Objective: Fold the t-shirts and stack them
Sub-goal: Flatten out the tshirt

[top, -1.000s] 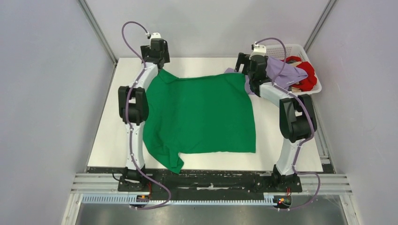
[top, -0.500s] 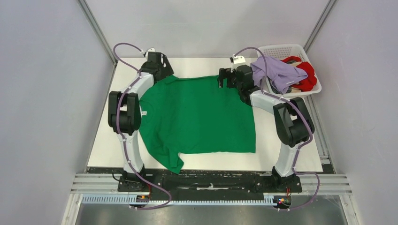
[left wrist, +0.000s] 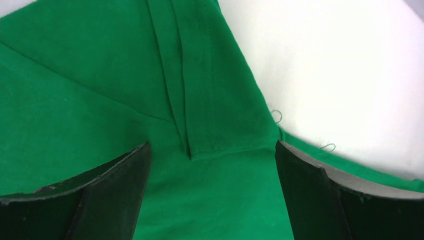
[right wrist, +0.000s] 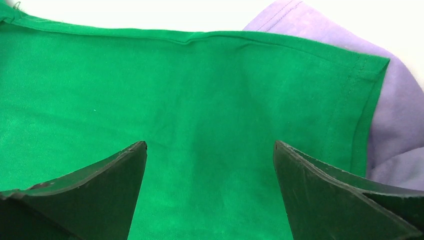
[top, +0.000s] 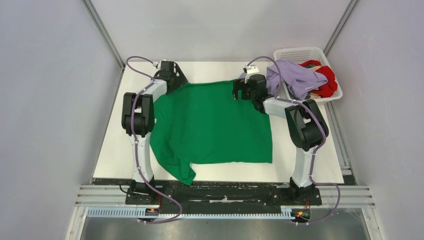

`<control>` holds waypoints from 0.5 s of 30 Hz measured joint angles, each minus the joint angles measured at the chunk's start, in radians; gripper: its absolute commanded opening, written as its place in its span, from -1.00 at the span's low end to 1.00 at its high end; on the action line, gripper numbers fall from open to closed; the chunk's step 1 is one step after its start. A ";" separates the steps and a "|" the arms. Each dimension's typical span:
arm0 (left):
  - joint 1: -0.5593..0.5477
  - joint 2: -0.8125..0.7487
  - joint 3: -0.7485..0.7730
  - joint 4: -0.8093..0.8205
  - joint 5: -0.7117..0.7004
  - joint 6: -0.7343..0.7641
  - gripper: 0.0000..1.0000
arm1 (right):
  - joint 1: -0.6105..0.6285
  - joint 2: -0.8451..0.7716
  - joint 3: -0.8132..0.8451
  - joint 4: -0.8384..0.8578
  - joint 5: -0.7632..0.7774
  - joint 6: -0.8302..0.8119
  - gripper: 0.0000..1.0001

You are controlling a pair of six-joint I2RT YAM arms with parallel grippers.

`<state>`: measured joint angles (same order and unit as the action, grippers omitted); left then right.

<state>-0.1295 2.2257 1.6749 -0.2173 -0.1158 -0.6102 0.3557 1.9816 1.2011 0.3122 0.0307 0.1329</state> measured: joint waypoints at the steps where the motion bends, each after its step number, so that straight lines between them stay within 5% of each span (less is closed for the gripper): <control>1: 0.001 0.008 0.000 0.006 0.006 -0.008 0.99 | 0.000 0.003 0.000 0.000 0.000 0.000 0.96; 15: 0.011 0.081 0.068 0.121 0.068 -0.092 0.99 | -0.016 0.032 0.001 0.000 0.004 -0.003 0.96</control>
<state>-0.1188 2.3066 1.7428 -0.0959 -0.0475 -0.7021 0.3397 2.0136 1.2018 0.3119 0.0349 0.1295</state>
